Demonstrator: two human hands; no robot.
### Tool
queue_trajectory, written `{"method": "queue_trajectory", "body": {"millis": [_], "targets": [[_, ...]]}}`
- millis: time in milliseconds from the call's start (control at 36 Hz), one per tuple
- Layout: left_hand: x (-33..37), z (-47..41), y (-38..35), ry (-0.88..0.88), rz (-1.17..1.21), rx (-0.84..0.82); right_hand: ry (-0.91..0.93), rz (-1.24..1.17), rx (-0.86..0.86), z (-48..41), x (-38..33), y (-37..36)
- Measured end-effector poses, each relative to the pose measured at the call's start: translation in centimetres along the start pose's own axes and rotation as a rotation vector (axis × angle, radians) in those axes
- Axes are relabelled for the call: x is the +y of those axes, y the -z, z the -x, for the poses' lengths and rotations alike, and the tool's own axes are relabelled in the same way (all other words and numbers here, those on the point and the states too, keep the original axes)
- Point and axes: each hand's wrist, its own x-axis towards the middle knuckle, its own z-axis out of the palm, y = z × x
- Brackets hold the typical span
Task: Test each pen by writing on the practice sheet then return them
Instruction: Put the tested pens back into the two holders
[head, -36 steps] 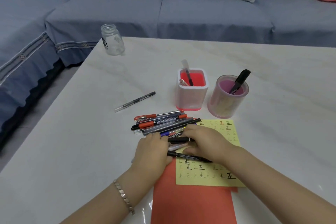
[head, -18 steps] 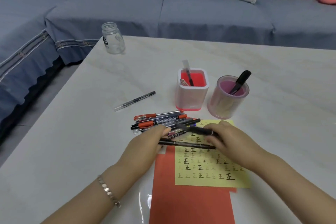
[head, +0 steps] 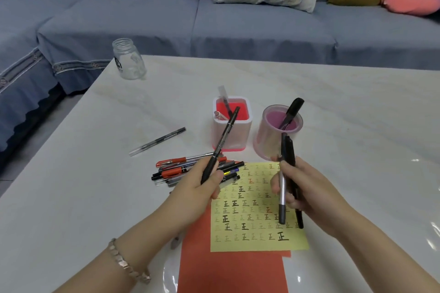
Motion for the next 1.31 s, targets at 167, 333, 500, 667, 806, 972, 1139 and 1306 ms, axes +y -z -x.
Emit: {"method": "queue_trajectory", "body": {"millis": [167,333,500,667,806,972,1139,1306], "targets": [[0.6,0.3,0.1,0.089,0.2,0.02,0.391,0.037,0.353,-1.7,-2.0,-0.6],[1.2,0.8,0.8,-0.026,0.062,0.136,0.655,0.163,0.537,-6.0,-6.4,-2.2],[2.1,1.3,2.0,-0.104,-0.121,0.22,0.451,0.615,0.503,-10.2,-5.9,-3.8],[2.1,1.3,2.5,-0.102,-0.233,0.208,0.525,0.611,0.542,-7.6,-5.7,-3.2],[2.3,0.8,1.8,-0.089,-0.256,0.038,0.639,0.606,0.13,-2.6,-5.7,-2.8],[3.8,0.3,0.4,-0.093,-0.231,-0.115,0.6,0.837,-0.191,-1.0,-5.0,-1.3],[5.2,-0.6,-0.8,-0.071,-0.134,-0.186,0.62,0.929,-0.252,-1.4,-4.1,-0.5],[5.5,-1.5,-1.1,-0.038,0.177,0.003,0.596,0.561,0.091,-1.7,-3.5,1.6]]}}
